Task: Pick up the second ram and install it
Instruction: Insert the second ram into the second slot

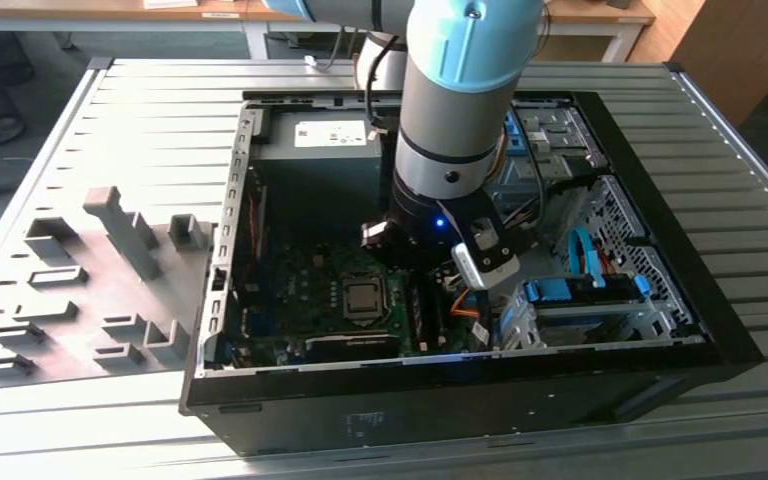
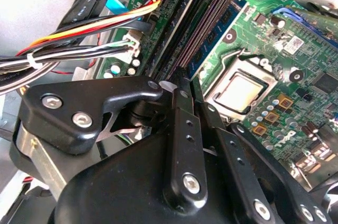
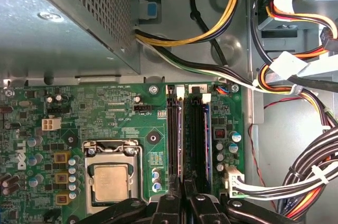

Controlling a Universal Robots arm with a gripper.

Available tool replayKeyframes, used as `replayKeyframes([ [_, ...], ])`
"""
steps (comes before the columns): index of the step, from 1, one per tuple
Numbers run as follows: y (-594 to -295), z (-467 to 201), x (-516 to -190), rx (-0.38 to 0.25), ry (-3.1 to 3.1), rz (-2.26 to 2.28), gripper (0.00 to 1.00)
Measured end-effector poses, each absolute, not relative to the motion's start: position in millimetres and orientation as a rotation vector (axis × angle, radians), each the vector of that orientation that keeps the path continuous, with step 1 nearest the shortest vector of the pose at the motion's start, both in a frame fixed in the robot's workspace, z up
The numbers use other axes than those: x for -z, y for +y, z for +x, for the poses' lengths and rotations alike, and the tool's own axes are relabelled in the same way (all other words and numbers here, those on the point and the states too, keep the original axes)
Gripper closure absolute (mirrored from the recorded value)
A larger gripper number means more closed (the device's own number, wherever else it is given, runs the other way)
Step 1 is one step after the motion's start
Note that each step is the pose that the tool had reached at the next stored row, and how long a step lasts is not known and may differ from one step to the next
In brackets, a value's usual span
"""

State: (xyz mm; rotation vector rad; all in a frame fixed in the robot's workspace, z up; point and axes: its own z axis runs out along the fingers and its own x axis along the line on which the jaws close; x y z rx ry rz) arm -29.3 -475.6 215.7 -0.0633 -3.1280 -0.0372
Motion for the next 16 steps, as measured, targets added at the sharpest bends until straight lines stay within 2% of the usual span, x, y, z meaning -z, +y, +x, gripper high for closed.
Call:
replayKeyframes([
  [16,-475.6,-28.6,-214.9,0.037,-3.128,-0.012,0.86],
])
